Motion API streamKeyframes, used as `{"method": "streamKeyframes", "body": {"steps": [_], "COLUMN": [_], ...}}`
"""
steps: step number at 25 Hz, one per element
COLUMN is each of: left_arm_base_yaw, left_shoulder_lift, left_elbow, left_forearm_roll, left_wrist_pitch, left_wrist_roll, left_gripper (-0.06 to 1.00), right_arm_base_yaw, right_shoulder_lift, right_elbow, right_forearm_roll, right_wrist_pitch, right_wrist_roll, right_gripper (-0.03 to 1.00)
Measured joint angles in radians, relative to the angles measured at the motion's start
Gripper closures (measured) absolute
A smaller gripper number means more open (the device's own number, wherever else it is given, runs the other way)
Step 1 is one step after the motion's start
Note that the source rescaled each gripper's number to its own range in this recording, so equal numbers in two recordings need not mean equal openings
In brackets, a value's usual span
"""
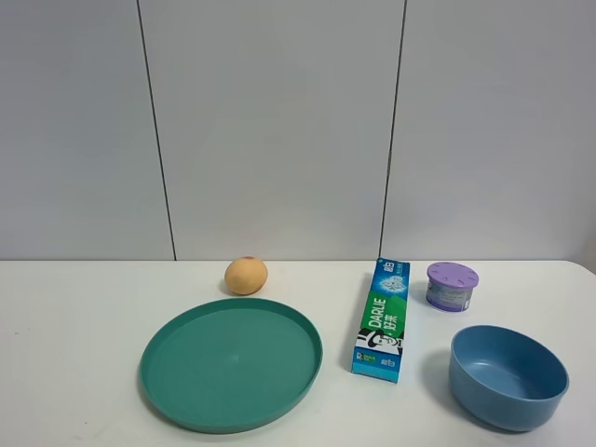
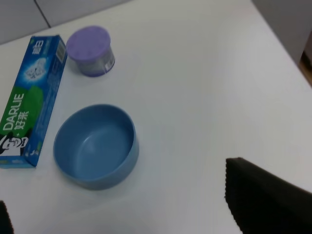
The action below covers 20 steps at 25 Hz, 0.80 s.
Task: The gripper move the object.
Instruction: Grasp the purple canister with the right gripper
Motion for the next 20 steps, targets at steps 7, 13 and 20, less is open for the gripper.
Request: {"method": "streamKeyframes", "body": {"steps": [7,13,20], "left_arm_base_yaw": [0.0,0.0,0.0], "left_shoulder_lift": [0.0,0.0,0.0], "left_elbow": [0.0,0.0,0.0], "left_forearm_roll": [0.0,0.0,0.0], "left_wrist_pitch": [0.0,0.0,0.0], "left_wrist_roll": [0.0,0.0,0.0], "left_gripper": [-0.06,-0.06,-0.06], "right_arm_base_yaw": [0.0,0.081,0.141], "right_shoulder_lift": [0.475,0.829,1.219], "right_elbow": [-0.261,-0.454,-0.739], "right_forearm_roll": [0.027,-0.1,-0.239], "right_wrist_pitch": [-0.115,-0.129,-0.011], "right_wrist_roll": [-0.09,-0.06,0.208], "right_gripper": [0.37,0.0,-0.03]}}
